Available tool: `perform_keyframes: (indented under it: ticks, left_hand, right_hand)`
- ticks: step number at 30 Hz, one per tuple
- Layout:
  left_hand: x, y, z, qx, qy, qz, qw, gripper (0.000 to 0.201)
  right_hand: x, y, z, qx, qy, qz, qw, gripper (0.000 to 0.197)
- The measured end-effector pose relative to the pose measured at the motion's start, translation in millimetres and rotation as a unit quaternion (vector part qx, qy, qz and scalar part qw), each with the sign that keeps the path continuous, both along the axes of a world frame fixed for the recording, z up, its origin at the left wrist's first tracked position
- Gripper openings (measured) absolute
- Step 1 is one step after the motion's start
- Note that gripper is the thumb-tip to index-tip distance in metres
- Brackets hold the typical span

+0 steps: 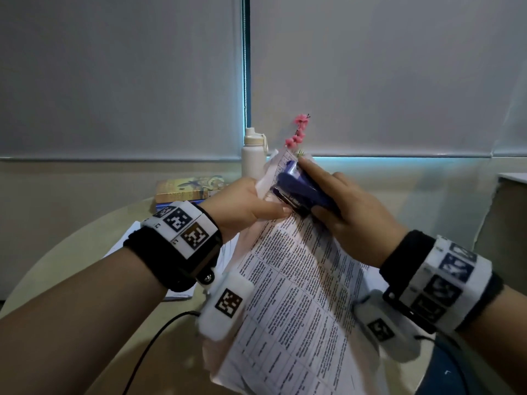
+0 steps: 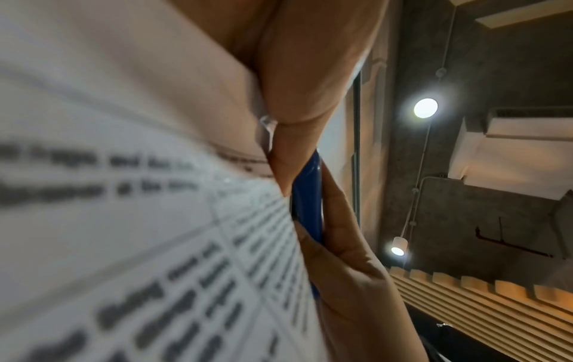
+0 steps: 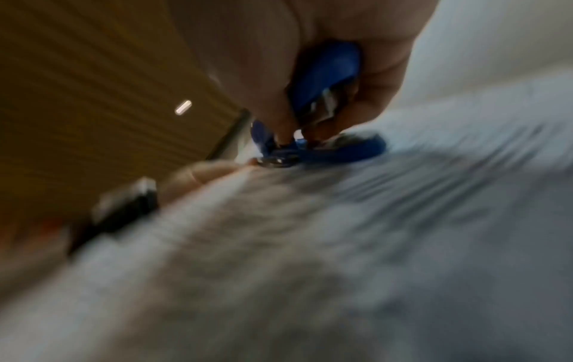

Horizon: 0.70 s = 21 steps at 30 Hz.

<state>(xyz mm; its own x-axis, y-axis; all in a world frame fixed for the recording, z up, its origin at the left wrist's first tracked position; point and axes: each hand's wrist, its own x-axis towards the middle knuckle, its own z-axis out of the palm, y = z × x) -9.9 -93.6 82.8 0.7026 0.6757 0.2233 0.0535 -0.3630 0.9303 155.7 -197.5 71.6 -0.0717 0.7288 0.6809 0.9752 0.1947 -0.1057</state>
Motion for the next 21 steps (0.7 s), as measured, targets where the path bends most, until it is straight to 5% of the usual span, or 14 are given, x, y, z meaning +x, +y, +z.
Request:
perform_keyframes:
  ticks: [4, 8, 11, 15, 19, 21]
  left_hand:
    - [1, 0, -2, 0.009, -0.002, 0.003, 1.000, 0.026]
    - [2, 1, -3, 0.007, -0.001, -0.004, 1.000, 0.024]
    - [1, 1, -4, 0.013, -0.001, -0.007, 1.000, 0.028]
    - [2, 2, -3, 0.003, -0.012, -0.007, 1.000, 0.027]
    - [3, 0, -5, -0.006, -0.039, -0.022, 0.999, 0.029]
    - [2, 2, -7, -0.021, -0.057, -0.029, 0.998, 0.028]
  right_hand:
    - [-5, -3, -2, 0.047, -0.097, -0.033, 0.994, 0.068]
    - [-4, 4, -3, 0.011, 0.004, -0.011, 1.000, 0.069]
    - [-7, 0, -5, 0.066, -0.098, -0.042, 0.992, 0.070]
    - [-5, 8, -5, 0.004, 0.041, -0.004, 0.999, 0.068]
    - [-7, 7, -5, 0.069, -0.046, -0.025, 0.996, 0.068]
    - [-4, 10, -5, 0.034, 0.068, 0.033, 0.997, 0.068]
